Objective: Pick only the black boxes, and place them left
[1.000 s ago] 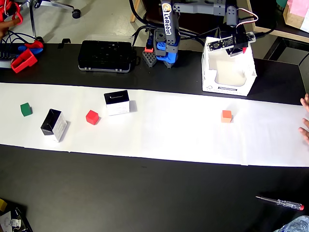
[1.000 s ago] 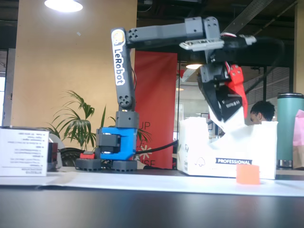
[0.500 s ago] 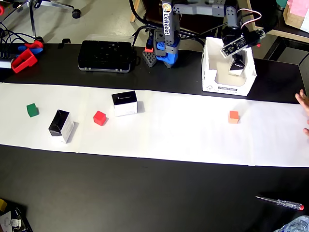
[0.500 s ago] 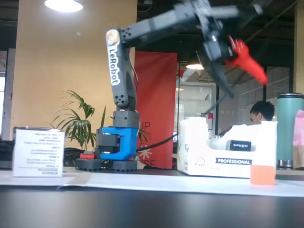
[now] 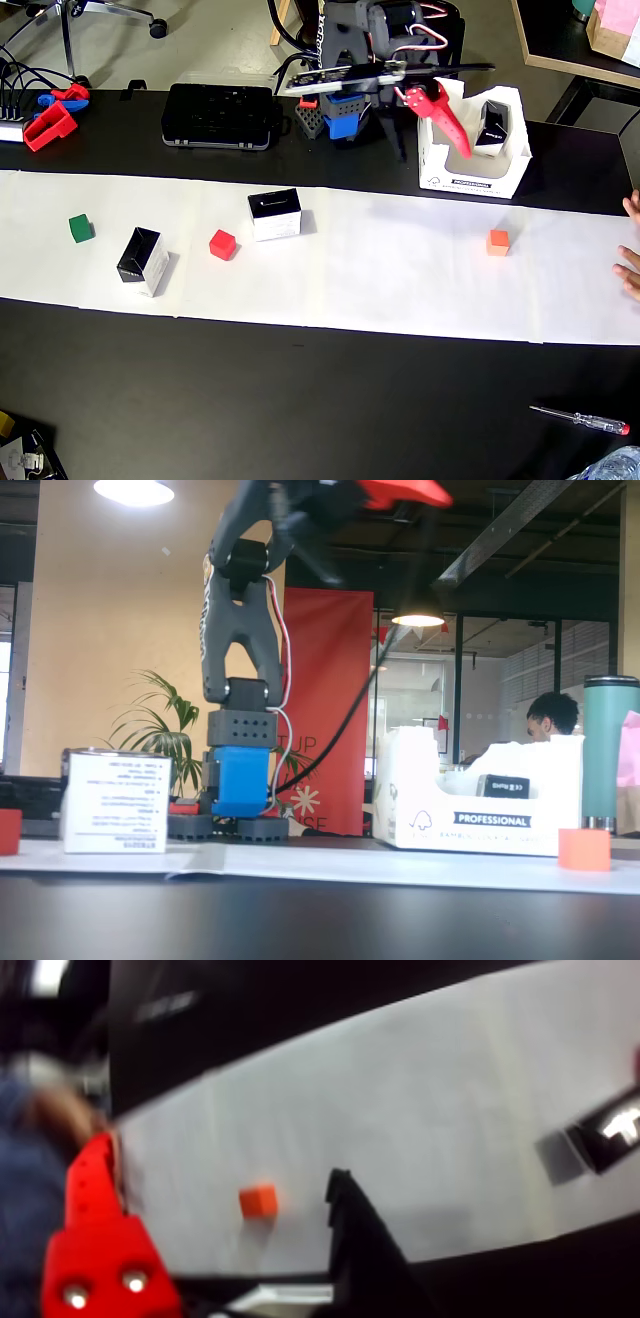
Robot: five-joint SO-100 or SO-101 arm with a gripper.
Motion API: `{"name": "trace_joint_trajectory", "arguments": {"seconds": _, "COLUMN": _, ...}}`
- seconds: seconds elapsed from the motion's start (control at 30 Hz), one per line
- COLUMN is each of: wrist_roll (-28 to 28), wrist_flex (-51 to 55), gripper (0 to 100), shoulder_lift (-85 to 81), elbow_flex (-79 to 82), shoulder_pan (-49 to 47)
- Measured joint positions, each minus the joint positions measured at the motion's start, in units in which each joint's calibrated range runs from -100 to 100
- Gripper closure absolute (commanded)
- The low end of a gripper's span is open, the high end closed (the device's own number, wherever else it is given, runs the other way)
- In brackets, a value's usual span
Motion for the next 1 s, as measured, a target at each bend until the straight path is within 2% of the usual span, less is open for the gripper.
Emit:
{"name": "trace_joint_trajectory", "arguments": {"seconds": 0.13, "wrist_roll": -1.3, "wrist_flex": 0.8, "gripper": 57, "shoulder_lift": 0.0, "elbow_flex": 2.7, "shoulder_pan": 8.1}}
{"name": "trace_joint_trajectory", "arguments": {"seconds": 0.27, "wrist_roll": -2.0, "wrist_flex": 6.3, "gripper": 57, "shoulder_lift": 0.0, "elbow_flex": 10.5, "shoulder_pan": 16.8}}
{"name": "trace_joint_trajectory", "arguments": {"seconds": 0.53, "wrist_roll": -0.8, "wrist_flex": 7.0, "gripper": 57, "shoulder_lift": 8.0, "elbow_flex": 11.5, "shoulder_pan": 31.9}}
{"name": "trace_joint_trajectory", "arguments": {"seconds": 0.67, "wrist_roll": -0.8, "wrist_flex": 6.3, "gripper": 57, "shoulder_lift": 13.2, "elbow_flex": 14.8, "shoulder_pan": 34.1}}
{"name": "trace_joint_trajectory", "arguments": {"seconds": 0.87, "wrist_roll": -0.8, "wrist_flex": -8.0, "gripper": 57, "shoulder_lift": 13.8, "elbow_flex": 29.2, "shoulder_pan": 33.8}}
{"name": "trace_joint_trajectory", "arguments": {"seconds": 1.0, "wrist_roll": -0.8, "wrist_flex": -16.6, "gripper": 58, "shoulder_lift": 14.7, "elbow_flex": 39.1, "shoulder_pan": 28.5}}
